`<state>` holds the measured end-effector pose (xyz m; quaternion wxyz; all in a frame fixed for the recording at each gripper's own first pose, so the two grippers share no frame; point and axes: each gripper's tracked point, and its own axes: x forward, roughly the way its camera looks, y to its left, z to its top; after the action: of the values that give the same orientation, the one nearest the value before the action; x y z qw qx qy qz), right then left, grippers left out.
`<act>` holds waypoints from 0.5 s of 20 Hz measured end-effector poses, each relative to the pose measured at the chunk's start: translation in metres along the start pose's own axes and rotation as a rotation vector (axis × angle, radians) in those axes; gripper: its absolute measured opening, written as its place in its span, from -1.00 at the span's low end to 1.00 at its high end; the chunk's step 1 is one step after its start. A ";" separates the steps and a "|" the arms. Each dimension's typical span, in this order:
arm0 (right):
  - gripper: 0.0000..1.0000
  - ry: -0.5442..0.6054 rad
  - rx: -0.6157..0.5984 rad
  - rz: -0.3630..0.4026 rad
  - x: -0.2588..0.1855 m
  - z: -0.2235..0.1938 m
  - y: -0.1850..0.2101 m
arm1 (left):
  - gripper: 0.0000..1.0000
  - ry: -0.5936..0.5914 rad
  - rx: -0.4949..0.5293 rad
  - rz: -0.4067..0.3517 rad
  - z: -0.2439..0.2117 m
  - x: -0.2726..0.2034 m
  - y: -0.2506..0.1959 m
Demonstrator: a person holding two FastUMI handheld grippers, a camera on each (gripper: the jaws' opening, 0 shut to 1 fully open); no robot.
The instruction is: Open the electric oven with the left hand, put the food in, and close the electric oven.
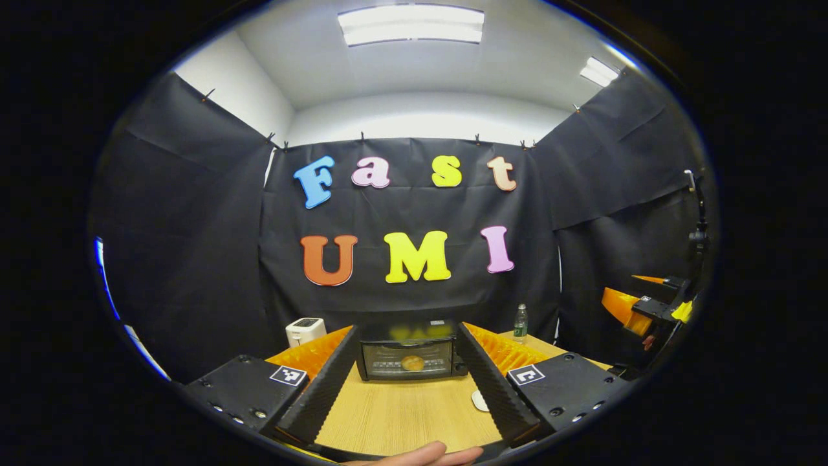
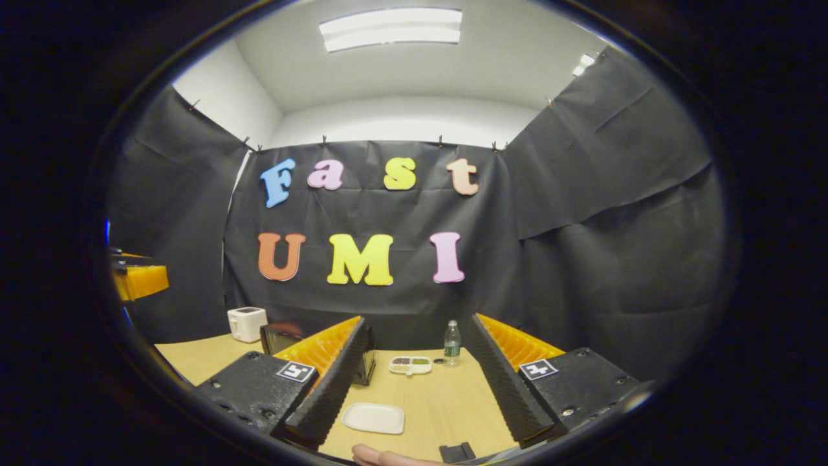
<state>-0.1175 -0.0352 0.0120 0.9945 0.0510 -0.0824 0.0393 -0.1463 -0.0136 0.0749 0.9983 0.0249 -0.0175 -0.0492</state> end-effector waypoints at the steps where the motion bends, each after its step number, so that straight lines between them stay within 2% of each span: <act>1: 0.93 -0.007 0.001 0.020 -0.002 0.002 0.002 | 0.94 0.015 -0.017 0.006 -0.004 0.001 0.001; 3: 0.93 -0.030 0.001 0.039 -0.005 0.006 0.004 | 0.94 0.029 -0.037 0.019 -0.008 0.007 0.006; 10: 0.93 -0.053 -0.007 0.030 -0.008 0.005 0.002 | 0.94 0.054 -0.034 0.035 -0.017 0.010 0.015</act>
<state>-0.1264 -0.0341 0.0161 0.9915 0.0474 -0.1095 0.0523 -0.1343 0.0012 0.0591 0.9994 0.0087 0.0099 -0.0313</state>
